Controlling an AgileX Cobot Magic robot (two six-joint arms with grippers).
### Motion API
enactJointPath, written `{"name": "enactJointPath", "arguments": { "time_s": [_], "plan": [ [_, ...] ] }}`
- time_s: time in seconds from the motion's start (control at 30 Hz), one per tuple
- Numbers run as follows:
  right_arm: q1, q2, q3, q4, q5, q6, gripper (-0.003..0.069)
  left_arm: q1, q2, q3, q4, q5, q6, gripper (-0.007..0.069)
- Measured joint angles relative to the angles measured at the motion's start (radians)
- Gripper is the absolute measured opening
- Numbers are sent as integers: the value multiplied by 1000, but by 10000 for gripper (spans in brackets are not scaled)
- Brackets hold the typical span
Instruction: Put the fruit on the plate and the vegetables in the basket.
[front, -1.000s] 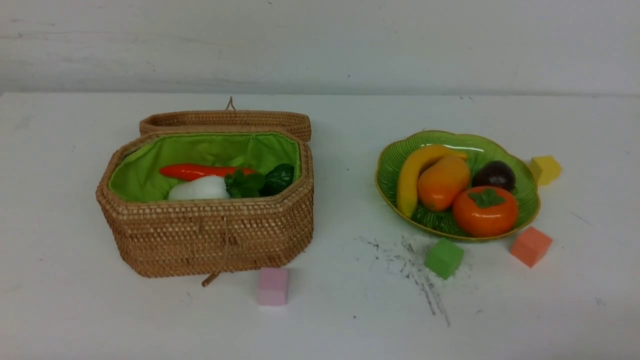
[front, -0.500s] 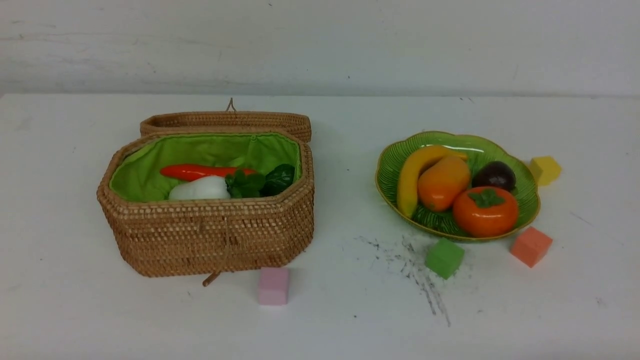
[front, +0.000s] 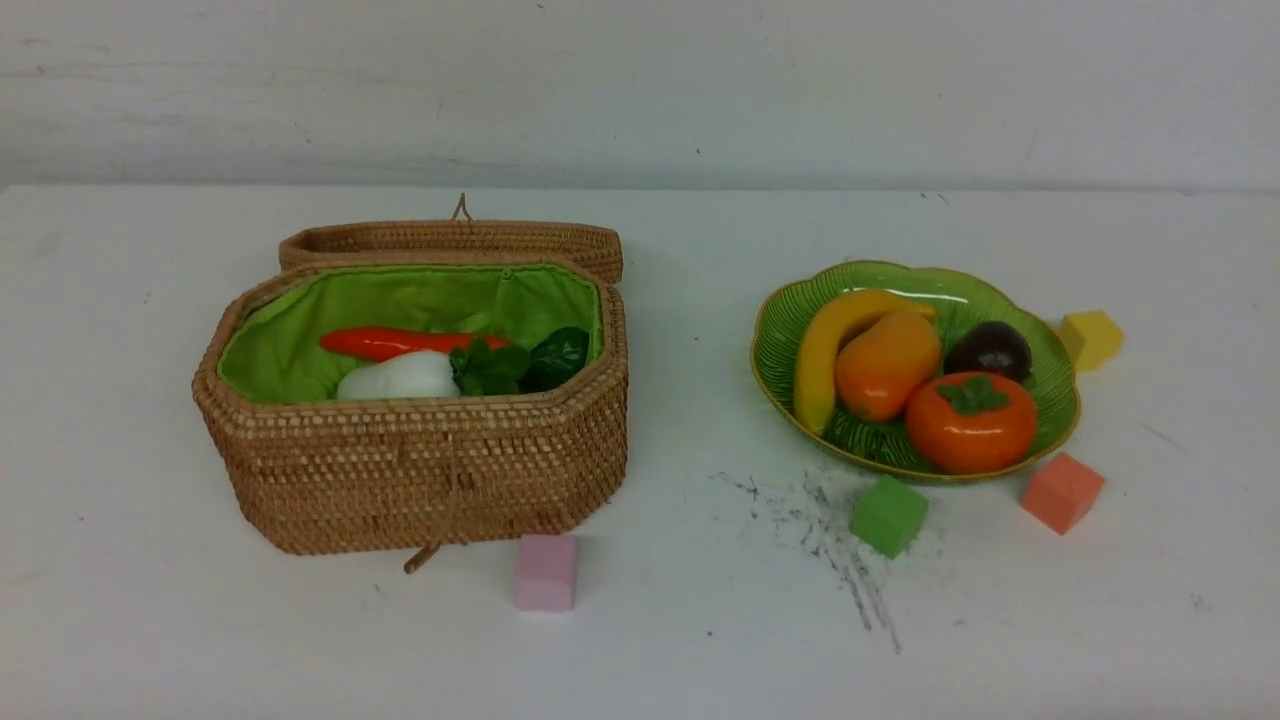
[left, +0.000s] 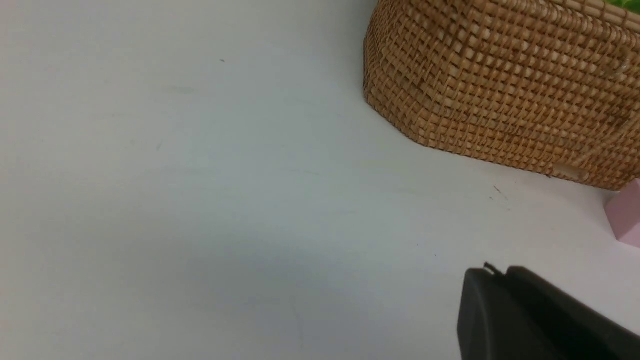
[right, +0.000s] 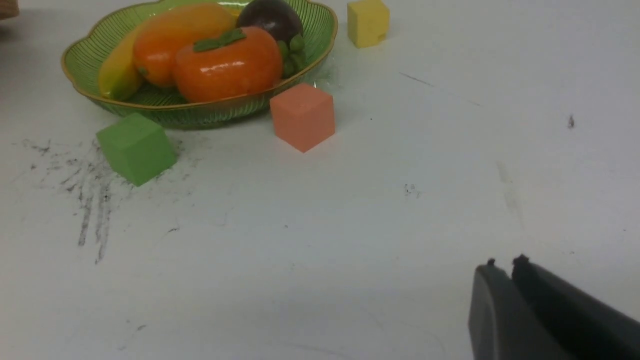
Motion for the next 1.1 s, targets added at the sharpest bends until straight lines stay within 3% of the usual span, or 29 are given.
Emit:
{"name": "enactJointPath", "arguments": {
  "time_s": [1.1],
  "plan": [
    [0, 0, 0, 0, 1, 0, 104, 0, 0, 0, 0, -1, 0, 67]
  ]
}}
